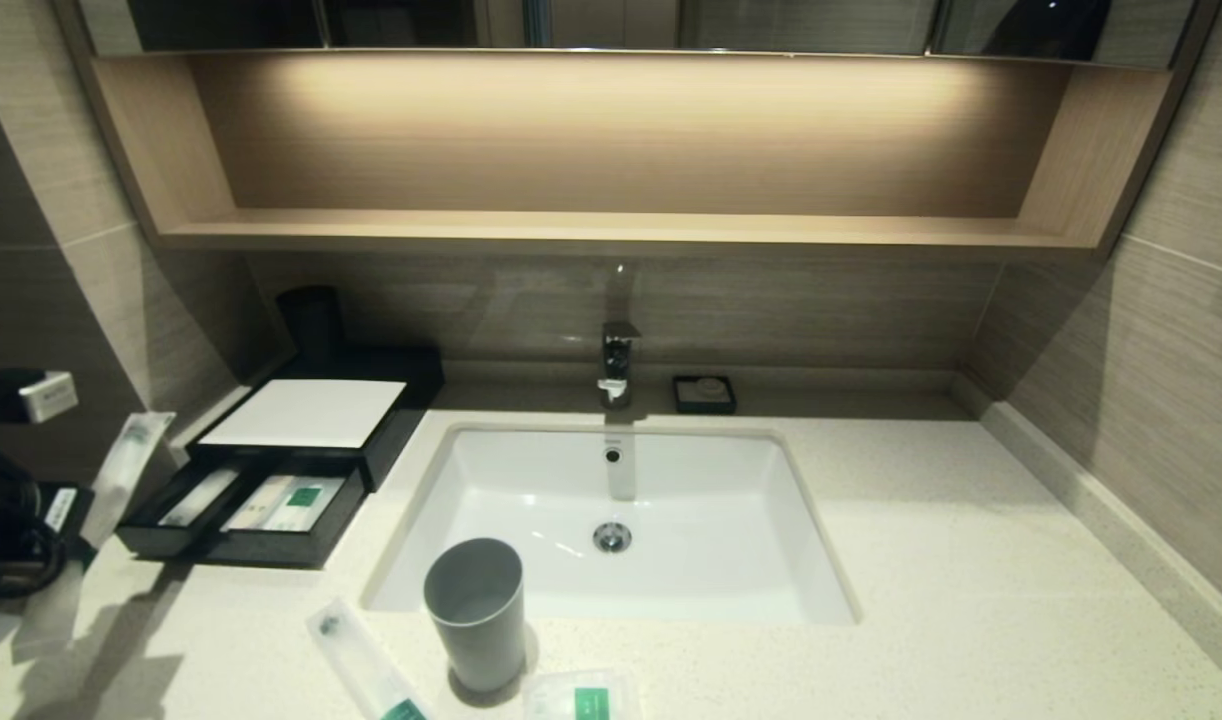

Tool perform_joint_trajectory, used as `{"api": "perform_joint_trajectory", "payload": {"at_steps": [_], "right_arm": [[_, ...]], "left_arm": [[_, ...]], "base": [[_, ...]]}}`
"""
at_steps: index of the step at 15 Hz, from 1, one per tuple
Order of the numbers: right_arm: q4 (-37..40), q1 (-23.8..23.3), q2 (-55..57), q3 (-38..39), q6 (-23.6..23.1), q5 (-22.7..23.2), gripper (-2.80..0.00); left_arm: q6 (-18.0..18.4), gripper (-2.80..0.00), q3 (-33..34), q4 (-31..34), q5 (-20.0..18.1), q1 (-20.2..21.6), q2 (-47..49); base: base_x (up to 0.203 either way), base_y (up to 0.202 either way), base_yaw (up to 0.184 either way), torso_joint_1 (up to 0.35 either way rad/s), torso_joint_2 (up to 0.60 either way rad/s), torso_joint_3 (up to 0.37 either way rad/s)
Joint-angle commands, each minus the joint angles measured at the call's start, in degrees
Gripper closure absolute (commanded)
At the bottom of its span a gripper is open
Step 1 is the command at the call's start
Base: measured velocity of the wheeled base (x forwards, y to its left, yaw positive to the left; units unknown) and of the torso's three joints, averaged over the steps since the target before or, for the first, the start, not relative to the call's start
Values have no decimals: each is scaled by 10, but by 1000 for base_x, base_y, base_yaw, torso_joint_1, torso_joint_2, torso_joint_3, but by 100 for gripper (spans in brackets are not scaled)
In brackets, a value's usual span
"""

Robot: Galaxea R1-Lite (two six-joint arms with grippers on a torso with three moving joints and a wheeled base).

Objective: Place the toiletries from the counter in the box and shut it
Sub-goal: Place the bathroom toiletry into the drawer

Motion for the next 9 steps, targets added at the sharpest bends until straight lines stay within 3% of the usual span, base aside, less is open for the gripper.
{"api": "perform_joint_trajectory", "payload": {"at_steps": [1, 9], "right_arm": [[0, 0, 0, 1, 0, 0, 0], [0, 0, 0, 1, 0, 0, 0]], "left_arm": [[14, 0, -51, 60, -17, 1, 37], [48, 0, -126, 156, -21, 11, 113]], "base": [[0, 0, 0, 0, 0, 0], [0, 0, 0, 0, 0, 0]]}}
